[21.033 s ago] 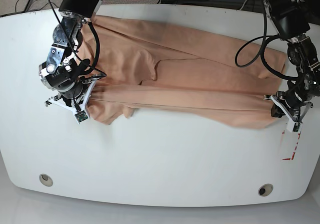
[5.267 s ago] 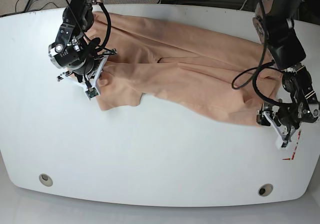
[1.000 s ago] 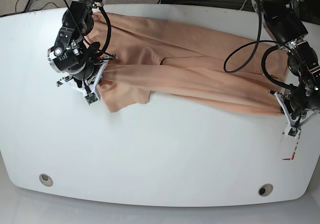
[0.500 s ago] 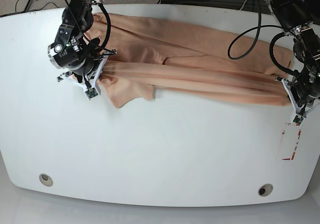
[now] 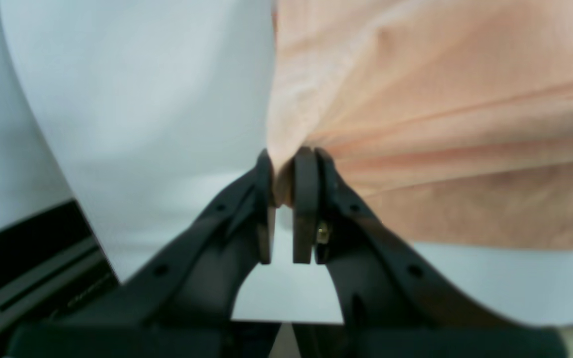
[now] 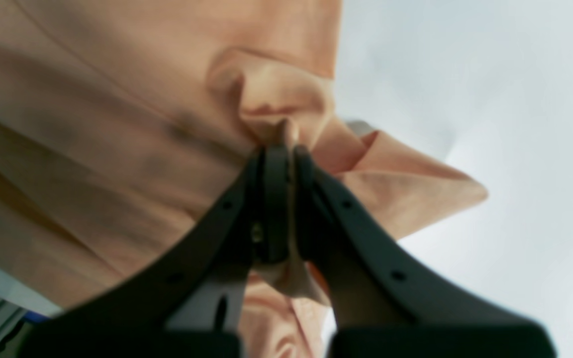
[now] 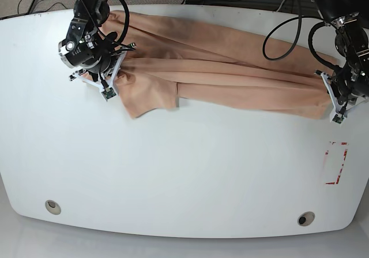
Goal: Layout the t-shirt on the table in an organized manner, then fold the t-shirt properly
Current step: 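Lift and pull the folded shirt with both grippers to stretch it taut, then lower the stretched shirt onto the table with both grippers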
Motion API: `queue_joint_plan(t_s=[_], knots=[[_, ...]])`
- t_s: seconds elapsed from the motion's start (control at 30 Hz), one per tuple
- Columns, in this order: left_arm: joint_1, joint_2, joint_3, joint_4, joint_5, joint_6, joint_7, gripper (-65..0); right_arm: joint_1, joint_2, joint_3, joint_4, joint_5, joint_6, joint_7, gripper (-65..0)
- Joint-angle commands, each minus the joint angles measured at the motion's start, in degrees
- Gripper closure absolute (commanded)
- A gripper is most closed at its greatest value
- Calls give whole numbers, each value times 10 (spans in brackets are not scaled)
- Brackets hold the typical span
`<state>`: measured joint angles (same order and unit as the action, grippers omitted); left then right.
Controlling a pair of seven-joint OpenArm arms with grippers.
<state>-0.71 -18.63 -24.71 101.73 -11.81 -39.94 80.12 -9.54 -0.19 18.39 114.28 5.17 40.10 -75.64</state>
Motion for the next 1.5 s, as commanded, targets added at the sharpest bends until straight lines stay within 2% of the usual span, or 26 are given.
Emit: queue_joint_plan(t_s=[0.0,0.2,0.27,0.33,0.43,0.53,0.6,0.67,0.87,0.97,1.07,1.23,1.37,1.47], knots=[[6,-10,-3,9,4,-1,-1,-33,-3,3,1,10,-2,-1,3,-6],[16,-10,-3,8,6,-1,-1,-40,-12,4,1,10,-2,-1,3,-10],[20,-10,-3,7,6,-1,-1,-72,-15,4,0,9,-2,-1,3,-40],[22,-10,-2,7,6,-1,-1,-119,-16,4,0,9,-2,-1,3,-111],[22,-10,-2,7,6,-1,-1,-236,-16,4,0,9,-2,-1,3,-287],[20,-10,-2,7,6,-1,-1,-328,-16,4,0,9,-2,-1,3,-422],[20,-10,-2,7,6,-1,-1,-369,-16,5,0,9,-2,-1,3,-493],[18,-10,-1,9,4,-1,-1,-372,-16,5,1,9,-2,-1,6,-525],[-7,-8,-1,30,3,-1,-1,-372,-11,21,6,12,4,-1,10,-510],[-21,-1,-2,41,3,-1,-1,-372,-3,22,29,12,39,-1,28,-472],[-48,22,-3,41,4,-1,-1,-372,12,22,59,9,90,-1,46,-434],[-59,43,-3,32,6,-1,-1,-372,37,22,69,8,135,-1,54,-406],[-60,64,-3,-8,12,-1,-15,-372,47,6,67,-8,148,-1,54,-374],[-58,67,-3,-59,33,-1,-36,-372,46,-7,67,-27,135,-1,55,-312]])
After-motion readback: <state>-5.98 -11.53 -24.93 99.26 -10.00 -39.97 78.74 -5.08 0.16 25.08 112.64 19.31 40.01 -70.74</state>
